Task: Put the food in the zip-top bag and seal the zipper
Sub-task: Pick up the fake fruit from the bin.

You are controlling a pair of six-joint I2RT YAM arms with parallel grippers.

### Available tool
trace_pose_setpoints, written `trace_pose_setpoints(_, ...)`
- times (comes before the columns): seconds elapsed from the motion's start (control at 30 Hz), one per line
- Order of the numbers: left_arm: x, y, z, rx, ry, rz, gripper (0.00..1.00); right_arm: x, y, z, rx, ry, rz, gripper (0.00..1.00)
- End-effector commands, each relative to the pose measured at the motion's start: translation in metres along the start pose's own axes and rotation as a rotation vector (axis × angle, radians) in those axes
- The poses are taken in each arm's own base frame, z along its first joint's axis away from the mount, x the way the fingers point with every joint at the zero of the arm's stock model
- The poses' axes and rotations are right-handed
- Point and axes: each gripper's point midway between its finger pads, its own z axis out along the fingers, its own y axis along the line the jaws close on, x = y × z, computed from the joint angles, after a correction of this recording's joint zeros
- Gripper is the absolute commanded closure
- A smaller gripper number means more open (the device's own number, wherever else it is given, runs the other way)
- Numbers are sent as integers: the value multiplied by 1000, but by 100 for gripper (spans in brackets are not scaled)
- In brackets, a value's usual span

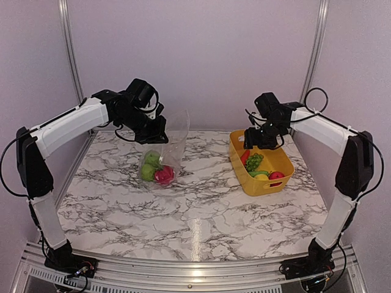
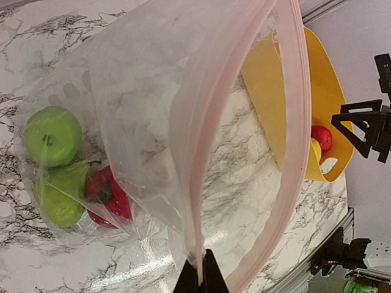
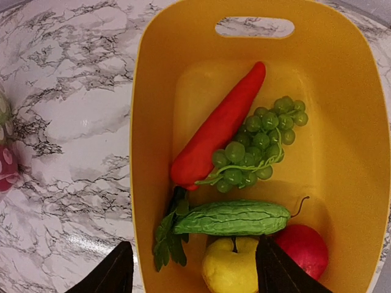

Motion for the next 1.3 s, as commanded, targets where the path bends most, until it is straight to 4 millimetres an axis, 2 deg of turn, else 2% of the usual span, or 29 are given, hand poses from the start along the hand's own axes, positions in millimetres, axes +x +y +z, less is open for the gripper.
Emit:
trace_pose_setpoints(0.0, 4, -4, 4, 25, 12, 3, 100, 32, -20, -8, 91, 106, -44, 33)
trace_pose_setpoints(0.1, 7, -3, 5, 29, 19, 3, 100, 52, -26, -8, 108, 174, -56, 25)
trace_pose_setpoints(0.3, 9, -5, 6, 39, 27, -3, 100, 83, -32, 2, 120, 258, -57, 18)
trace_pose_setpoints(0.57, 7, -8, 8, 53, 26, -9, 100, 95, -41, 22, 145, 312, -51, 7)
trace_pose_setpoints(1.0, 7, -6, 4, 43, 17, -5, 100, 110, -47, 49, 141, 386, -38, 6)
trace_pose_setpoints(1.27, 7, -5, 3, 38, 13, 0, 100, 118, -48, 61, 140, 427, -29, 12)
